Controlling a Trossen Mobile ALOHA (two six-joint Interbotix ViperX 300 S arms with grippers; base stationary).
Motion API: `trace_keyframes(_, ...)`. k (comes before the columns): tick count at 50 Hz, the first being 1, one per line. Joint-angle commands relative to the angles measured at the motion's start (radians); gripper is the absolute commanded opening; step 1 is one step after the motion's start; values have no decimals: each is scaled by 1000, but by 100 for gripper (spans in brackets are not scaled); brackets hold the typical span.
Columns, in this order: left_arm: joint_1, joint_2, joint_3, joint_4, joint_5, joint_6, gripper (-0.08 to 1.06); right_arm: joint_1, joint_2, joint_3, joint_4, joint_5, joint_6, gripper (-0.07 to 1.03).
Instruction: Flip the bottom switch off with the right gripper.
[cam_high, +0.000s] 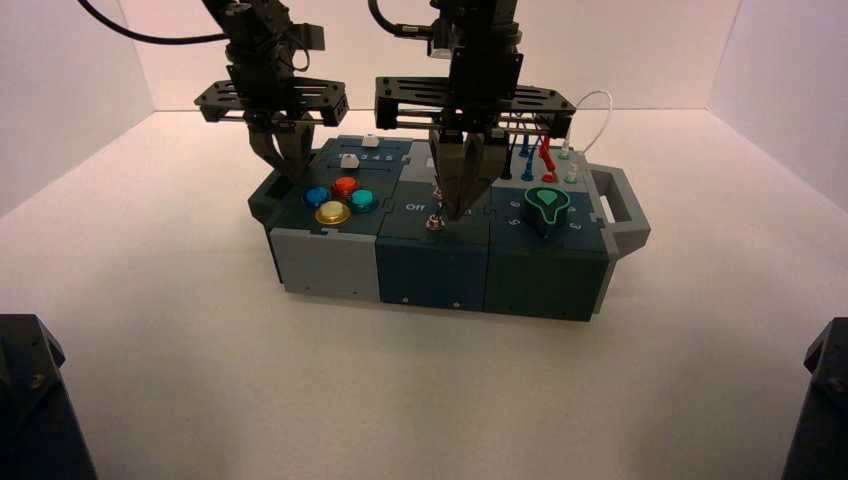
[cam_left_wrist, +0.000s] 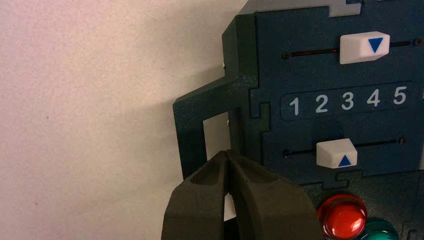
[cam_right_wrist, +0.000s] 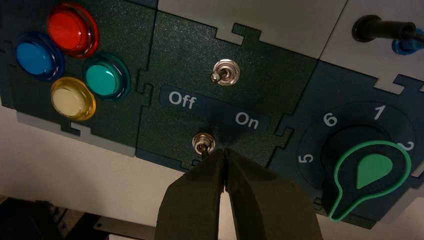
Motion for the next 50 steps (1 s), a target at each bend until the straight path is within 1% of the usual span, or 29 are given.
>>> trace_keyframes(1,17,46,21,17,-9,11,-3,-2,-15,-28,-5,-3,12,-2)
trace_keyframes(40,17,46,21,17,-9,11,-3,14,-14,-38,25,5,12,-2)
trace_keyframes(50,17,46,21,17,-9,11,-3,31,0,-63,32,6,12,-2)
